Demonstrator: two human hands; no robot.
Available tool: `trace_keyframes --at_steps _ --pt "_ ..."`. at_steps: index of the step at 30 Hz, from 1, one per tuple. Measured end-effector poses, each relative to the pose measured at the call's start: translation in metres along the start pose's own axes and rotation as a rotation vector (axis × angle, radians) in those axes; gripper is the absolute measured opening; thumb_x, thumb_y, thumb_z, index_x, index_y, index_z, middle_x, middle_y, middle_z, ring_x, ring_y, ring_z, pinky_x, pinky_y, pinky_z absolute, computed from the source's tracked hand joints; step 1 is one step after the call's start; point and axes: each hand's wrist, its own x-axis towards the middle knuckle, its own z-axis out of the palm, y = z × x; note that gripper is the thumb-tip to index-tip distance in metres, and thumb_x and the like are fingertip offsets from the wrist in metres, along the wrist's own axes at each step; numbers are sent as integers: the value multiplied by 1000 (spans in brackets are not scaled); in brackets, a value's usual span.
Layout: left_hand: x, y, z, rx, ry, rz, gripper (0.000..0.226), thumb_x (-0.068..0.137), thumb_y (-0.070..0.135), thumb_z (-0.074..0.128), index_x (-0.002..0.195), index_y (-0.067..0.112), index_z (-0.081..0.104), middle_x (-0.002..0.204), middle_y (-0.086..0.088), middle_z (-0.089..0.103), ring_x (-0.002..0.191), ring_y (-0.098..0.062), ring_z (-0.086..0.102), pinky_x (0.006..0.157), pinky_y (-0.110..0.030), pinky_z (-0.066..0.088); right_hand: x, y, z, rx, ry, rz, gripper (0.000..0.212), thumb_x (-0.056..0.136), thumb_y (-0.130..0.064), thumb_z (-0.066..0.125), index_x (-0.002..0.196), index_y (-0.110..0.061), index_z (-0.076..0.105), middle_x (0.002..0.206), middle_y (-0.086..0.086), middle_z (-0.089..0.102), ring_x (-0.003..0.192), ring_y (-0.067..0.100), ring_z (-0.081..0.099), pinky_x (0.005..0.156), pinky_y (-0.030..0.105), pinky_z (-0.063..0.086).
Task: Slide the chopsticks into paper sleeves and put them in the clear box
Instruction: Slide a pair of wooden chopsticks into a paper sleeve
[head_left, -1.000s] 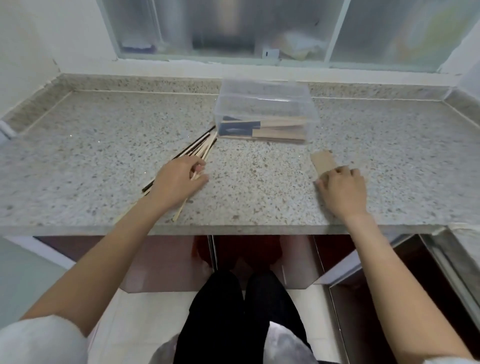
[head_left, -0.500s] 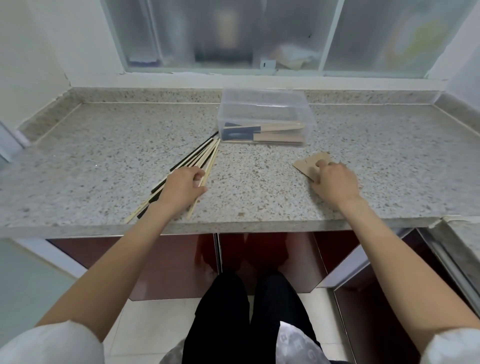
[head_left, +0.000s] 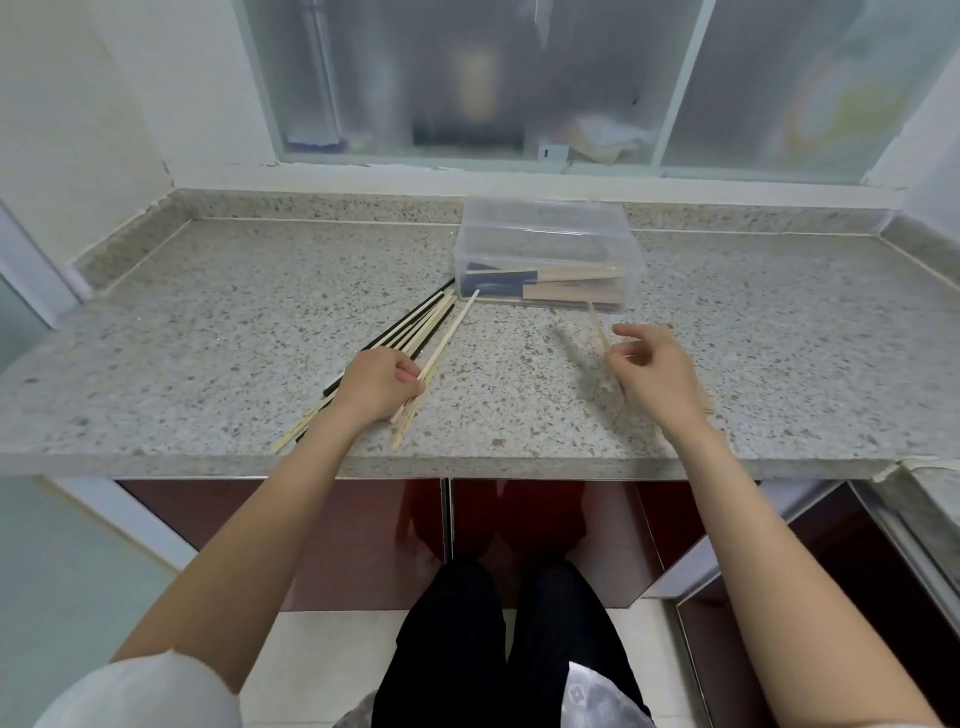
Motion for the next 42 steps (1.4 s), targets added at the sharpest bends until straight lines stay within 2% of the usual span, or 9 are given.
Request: trace_keyframes --at_steps 3,5,9,13,19,25,34,38,42 --pt "-16 7 -5 -52 77 131 17 89 12 55 101 15 66 76 9 60 66 -8 53 61 -16 42 -10 -11 -5 799 -75 222 26 93 -10 52 118 -8 59 97 4 67 89 14 64 76 23 51" --pt "-28 16 -8 -68 104 276 15 91 14 54 102 17 64 85 6 60 76 -9 55 66 -16 42 -17 -10 -3 1139 -91 314 18 96 -9 47 111 -9 58 99 6 65 94 17 64 79 29 55" --pt "-42 20 -11 15 126 491 11 95 19 51 103 21 58 89 11 62 77 -3 55 64 -15 40 -29 4 4 1488 -26 461 32 95 -8 48 126 -2 51 109 13 65 96 21 69 70 35 58" --pt "-45 12 -14 104 175 635 19 91 14 59 107 21 67 95 16 68 83 8 54 70 0 37 -39 14 0 1701 93 500 38 88 -7 54 126 -4 53 116 15 65 107 22 65 98 42 49" --pt "-44 12 -8 115 200 693 21 88 12 63 107 19 70 98 12 69 86 11 50 72 3 35 -43 20 -9 1794 168 395 64 76 -5 62 137 -10 46 126 15 62 113 23 63 100 52 44" --pt "-49 20 -4 56 204 670 19 90 17 61 106 22 70 94 23 62 80 3 59 70 -2 39 -45 15 -9 1623 75 271 29 96 -3 44 117 -16 58 118 9 67 115 19 61 93 44 52" --pt "-56 17 1 -26 196 570 20 93 17 56 108 26 66 80 22 66 62 -6 54 50 -20 39 -47 20 -5 1561 73 165 33 95 -3 45 123 -17 55 127 6 62 120 18 57 104 46 43" --pt "-62 15 8 -4 141 556 22 92 17 56 108 28 66 82 21 68 62 3 54 49 -13 36 -48 22 -2 1611 44 123 34 95 -2 46 110 -19 72 128 7 61 120 18 57 105 46 42" --pt "-66 15 10 -37 114 533 21 93 15 56 110 23 67 86 16 71 58 10 51 50 -11 35 -50 21 -1 1632 29 111 33 94 -3 48 119 -17 63 123 4 64 120 16 57 110 50 33"
